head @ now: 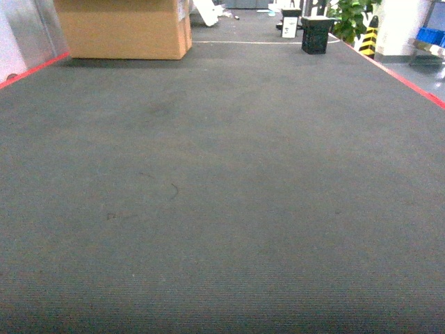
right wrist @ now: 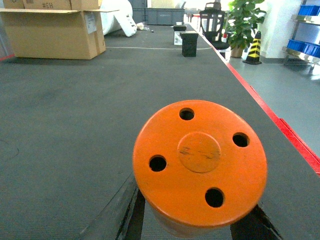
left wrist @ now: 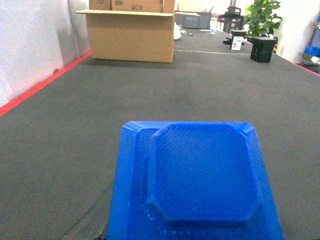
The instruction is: Sort blue parts and orange caps into right shelf containers
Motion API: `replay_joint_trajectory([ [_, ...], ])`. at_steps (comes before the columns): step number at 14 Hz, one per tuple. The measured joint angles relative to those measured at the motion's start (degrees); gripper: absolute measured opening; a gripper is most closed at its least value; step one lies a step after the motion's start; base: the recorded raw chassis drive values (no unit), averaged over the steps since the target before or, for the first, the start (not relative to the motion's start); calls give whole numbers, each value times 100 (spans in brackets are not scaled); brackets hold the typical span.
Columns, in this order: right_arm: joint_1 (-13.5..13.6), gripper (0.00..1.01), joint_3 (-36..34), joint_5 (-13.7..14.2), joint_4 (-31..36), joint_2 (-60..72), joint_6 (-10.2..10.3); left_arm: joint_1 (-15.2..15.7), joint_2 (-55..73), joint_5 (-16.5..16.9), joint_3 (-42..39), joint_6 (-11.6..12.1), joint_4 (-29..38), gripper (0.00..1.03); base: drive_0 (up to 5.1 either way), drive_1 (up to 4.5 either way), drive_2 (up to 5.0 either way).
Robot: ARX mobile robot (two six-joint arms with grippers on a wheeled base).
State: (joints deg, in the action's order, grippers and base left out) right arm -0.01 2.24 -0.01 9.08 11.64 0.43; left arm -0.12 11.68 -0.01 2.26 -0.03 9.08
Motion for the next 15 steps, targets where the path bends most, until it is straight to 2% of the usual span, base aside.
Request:
replay_joint_trajectory([
  [1,0,41,-144,-2,120,-133,0,0,-190,0,-168,2,44,43,0,0,0],
  [2,0,41,-149,0,-592,-588,-7,0,-562,-15,-162,2,-472,43,0,0,0],
  [3,0,41,-140,-2,-822,-1134,-7,0,-1104,4,-162,4,-835,43,0,0,0],
  [4,0,41,-149,2,-975,-1134,-4,0,-1106,4,-164,4,-914,43,0,0,0],
  [15,0,41,-149,-4,-940,-1137,-7,11,-1110,-11,-164,4,-951,43,-29,-29,-29],
])
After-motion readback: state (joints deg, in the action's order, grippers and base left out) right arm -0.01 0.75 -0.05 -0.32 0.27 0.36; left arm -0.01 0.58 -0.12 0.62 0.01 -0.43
